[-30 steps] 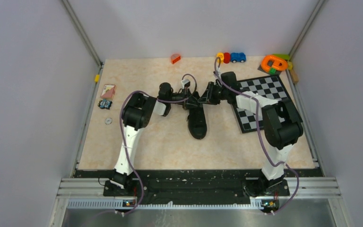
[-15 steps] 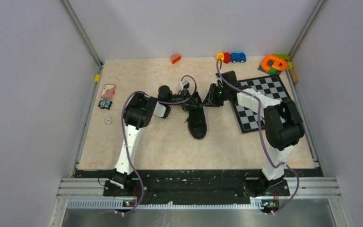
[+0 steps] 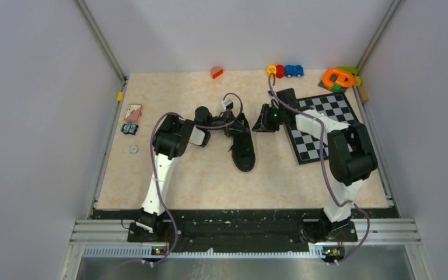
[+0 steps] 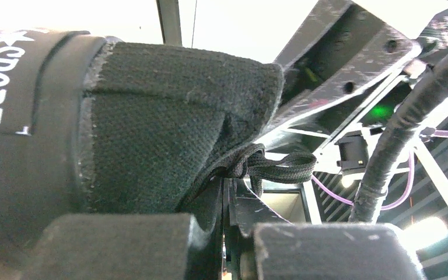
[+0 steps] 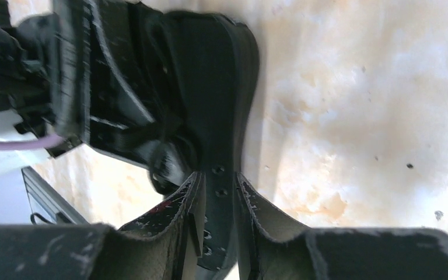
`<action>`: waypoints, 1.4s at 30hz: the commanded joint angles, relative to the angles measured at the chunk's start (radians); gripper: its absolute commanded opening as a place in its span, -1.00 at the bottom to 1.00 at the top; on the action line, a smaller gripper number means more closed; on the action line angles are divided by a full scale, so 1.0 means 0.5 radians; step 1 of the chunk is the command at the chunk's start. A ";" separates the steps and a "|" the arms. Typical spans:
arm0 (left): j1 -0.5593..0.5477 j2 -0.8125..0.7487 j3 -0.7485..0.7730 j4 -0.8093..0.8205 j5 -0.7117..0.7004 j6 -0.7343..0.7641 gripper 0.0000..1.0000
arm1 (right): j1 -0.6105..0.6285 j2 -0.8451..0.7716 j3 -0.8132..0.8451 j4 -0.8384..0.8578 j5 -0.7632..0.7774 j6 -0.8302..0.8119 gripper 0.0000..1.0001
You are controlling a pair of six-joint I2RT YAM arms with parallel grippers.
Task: Tie the shoes
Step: Tie the shoelace on the shoe.
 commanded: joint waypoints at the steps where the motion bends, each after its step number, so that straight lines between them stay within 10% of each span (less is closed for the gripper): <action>1: 0.008 0.021 0.032 0.139 -0.007 -0.027 -1.00 | -0.106 -0.150 -0.238 0.395 -0.280 0.040 -0.48; 17: 0.009 0.053 0.063 0.196 -0.031 -0.107 -1.00 | -0.160 -0.130 -0.878 1.828 -0.633 1.076 -0.44; 42: 0.008 0.078 0.095 0.242 -0.033 -0.158 -1.00 | -0.147 -0.007 -0.838 1.700 -0.604 1.031 -0.54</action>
